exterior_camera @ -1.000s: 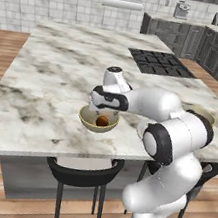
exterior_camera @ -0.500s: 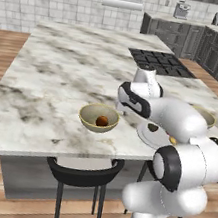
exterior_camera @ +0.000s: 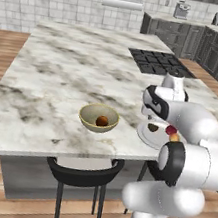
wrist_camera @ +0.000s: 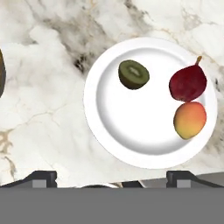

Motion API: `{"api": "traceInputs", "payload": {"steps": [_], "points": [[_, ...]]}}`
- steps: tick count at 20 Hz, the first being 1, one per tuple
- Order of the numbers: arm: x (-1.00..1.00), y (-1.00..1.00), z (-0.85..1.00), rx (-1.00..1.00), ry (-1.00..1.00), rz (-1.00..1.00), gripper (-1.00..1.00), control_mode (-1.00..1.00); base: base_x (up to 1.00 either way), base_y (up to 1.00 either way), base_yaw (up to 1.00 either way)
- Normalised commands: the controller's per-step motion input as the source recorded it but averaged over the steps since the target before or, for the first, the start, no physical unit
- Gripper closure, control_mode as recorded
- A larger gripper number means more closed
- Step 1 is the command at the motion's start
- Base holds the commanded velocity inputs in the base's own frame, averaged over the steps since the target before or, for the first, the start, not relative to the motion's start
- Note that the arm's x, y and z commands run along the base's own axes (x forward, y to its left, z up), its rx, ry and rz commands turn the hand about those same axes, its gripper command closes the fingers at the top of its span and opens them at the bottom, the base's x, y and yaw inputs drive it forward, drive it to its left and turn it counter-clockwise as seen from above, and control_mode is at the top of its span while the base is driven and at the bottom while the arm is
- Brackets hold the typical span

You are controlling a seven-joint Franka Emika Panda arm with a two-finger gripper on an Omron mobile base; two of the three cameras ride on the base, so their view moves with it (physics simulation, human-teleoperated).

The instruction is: Take the fruits from the plate on the dining counter and place two fruits in each bowl.

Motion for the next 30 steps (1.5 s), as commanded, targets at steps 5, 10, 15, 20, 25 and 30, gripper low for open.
{"api": "traceInputs", "payload": {"steps": [5, 10, 15, 20, 25, 30], "points": [[0.0, -0.9, -0.09, 0.0, 0.0, 0.0, -1.0, -1.0, 0.0, 0.0, 0.0], [0.01, -0.69, -0.24, 0.0, 0.0, 0.0, -1.0, -1.0, 0.0, 0.0, 0.0], [0.0, -0.48, -0.45, 0.0, 0.0, 0.0, -1.0, -1.0, 0.0, 0.0, 0.0], [0.0, -0.09, -0.39, 0.0, 0.0, 0.0, -1.0, -1.0, 0.0, 0.0, 0.0], [0.1, 0.0, -0.29, 0.0, 0.0, 0.0, -1.0, -1.0, 0.0, 0.0, 0.0], [0.11, 0.0, -0.29, 0.0, 0.0, 0.0, -1.0, -1.0, 0.0, 0.0, 0.0]]}}
